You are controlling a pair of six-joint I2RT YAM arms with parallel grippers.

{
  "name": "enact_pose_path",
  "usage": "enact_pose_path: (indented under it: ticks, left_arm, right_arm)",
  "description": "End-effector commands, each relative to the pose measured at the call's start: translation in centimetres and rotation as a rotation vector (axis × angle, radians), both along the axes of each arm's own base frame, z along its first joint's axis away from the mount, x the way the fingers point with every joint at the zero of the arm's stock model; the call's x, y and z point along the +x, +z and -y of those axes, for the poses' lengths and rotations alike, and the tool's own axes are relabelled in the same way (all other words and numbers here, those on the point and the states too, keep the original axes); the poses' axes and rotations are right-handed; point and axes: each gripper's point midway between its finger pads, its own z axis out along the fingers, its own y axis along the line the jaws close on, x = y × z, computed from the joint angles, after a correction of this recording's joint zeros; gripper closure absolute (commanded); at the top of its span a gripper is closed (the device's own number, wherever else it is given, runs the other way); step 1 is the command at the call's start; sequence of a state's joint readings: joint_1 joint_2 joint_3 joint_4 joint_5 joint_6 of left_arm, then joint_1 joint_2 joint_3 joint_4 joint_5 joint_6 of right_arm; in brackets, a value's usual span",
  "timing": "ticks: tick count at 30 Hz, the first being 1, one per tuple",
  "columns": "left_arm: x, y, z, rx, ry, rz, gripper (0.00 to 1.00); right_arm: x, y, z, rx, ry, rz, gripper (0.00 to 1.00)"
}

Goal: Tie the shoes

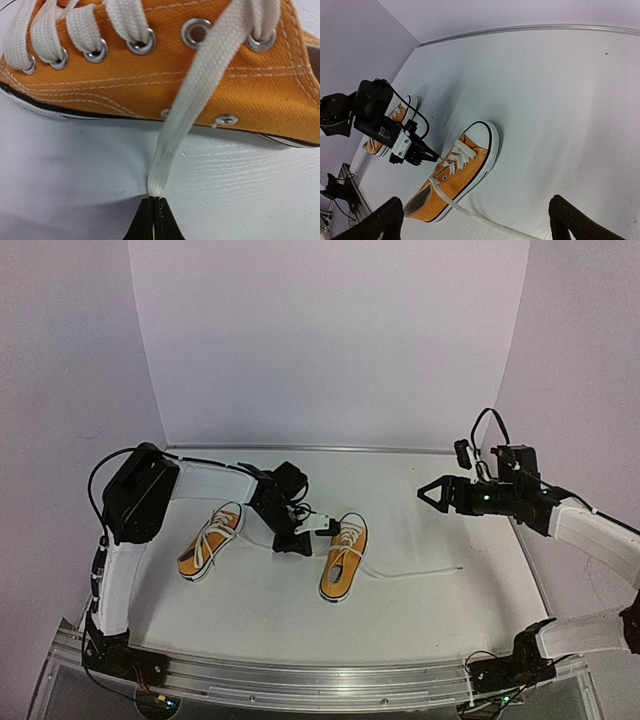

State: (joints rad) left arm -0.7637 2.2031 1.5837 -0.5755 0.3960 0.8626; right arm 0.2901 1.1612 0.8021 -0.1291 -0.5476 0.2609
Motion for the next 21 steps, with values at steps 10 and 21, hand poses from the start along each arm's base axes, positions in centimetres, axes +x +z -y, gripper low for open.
enact_pose_path:
  ticks: [10, 21]
  left_arm:
    - [-2.3, 11.5, 2.9, -0.427, 0.02, 0.08, 1.0]
    - [-2.3, 16.7, 4.7, -0.688, 0.061, 0.134, 1.0]
  right_arm:
    - [1.2, 0.3, -1.9, 0.073, 0.077, -0.032, 0.4]
    - [0.1, 0.0, -8.2, 0.184, 0.269, -0.086, 0.47]
